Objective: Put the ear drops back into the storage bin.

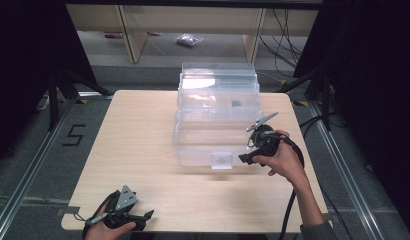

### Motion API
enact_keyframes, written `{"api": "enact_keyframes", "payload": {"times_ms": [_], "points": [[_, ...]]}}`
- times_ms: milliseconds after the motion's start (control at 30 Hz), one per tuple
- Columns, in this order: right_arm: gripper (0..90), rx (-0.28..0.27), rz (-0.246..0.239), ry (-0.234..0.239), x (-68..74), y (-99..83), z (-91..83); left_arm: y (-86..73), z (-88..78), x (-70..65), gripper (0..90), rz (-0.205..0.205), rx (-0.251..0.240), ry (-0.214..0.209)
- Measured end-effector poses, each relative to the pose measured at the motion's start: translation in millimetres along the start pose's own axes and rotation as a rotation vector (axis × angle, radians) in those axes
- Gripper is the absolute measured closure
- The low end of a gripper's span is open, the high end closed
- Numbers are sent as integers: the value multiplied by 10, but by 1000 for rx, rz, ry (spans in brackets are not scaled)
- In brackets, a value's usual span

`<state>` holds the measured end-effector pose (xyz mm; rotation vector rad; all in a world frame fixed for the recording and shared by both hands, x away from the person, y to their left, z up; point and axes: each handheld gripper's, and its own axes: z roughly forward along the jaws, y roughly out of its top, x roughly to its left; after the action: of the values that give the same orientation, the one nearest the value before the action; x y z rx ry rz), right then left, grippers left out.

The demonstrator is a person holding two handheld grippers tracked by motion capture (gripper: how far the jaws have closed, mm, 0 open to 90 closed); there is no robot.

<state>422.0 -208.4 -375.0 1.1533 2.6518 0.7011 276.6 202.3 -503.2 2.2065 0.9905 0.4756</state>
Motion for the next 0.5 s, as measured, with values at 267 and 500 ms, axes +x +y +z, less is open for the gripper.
{"api": "enact_keyframes", "payload": {"times_ms": [267, 500], "points": [[243, -34, -22, -4, 25, -100, 20, 0, 0, -3, 151, -1, -1, -3], [241, -52, -23, 1, 92, -206, 34, 0, 2, -4, 150, -1, 0, 0]]}}
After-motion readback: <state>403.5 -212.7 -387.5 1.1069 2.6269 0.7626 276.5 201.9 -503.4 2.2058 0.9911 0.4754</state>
